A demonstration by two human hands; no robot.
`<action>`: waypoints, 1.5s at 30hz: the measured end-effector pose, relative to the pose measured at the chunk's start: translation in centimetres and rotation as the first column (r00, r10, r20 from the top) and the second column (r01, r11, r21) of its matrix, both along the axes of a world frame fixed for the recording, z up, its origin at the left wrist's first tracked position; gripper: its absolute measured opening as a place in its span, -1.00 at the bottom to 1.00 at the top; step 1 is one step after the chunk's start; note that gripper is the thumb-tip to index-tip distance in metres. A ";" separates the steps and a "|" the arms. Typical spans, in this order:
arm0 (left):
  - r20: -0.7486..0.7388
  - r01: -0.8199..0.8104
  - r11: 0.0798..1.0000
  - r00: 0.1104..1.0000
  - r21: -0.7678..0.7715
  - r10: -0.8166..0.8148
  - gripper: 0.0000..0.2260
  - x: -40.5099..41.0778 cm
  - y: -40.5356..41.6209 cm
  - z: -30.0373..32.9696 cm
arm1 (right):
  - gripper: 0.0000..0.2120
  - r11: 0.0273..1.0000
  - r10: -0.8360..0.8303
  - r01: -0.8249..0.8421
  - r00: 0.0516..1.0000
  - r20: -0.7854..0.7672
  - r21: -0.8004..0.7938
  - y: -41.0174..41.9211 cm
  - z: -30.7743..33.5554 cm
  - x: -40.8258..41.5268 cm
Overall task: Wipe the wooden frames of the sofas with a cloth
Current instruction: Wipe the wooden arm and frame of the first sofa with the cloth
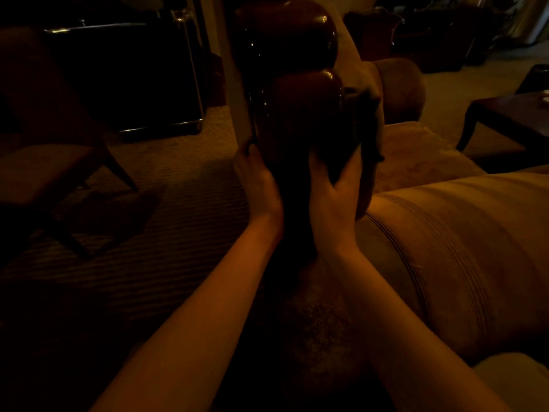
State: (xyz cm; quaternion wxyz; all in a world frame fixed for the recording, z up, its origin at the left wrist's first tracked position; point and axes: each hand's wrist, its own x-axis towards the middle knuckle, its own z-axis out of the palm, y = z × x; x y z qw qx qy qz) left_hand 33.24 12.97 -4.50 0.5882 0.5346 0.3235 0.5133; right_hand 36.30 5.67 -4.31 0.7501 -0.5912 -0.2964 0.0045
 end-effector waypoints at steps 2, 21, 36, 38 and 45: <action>-0.021 -0.010 1.000 1.000 -0.002 0.010 -0.70 0.1 0.1 -0.2 | -0.37 0.996 -0.083 0.087 0.991 0.109 -0.028 1.2 2.2 0.6; -0.083 -0.062 0.987 0.994 0.146 0.074 -0.67 -0.1 -0.4 -0.1 | -0.57 0.999 0.008 -0.021 0.961 -0.276 -0.043 -0.5 -2.9 0.0; -0.049 -0.015 0.995 0.999 0.102 0.020 -0.68 -0.5 -0.1 -0.1 | -0.45 0.946 -0.071 -0.069 0.910 -0.409 -0.318 -2.4 -7.7 -3.4; -0.001 0.058 0.995 0.998 0.076 -0.058 -0.65 -0.9 0.9 -0.3 | -0.34 0.910 -0.072 -0.043 0.963 -0.258 -0.413 -2.2 -7.8 -4.5; -0.059 0.075 0.993 0.995 -0.096 -0.081 -0.77 -3.3 -0.1 -3.6 | -0.36 0.886 0.234 -0.319 0.934 -0.270 -0.337 -2.6 -5.6 3.8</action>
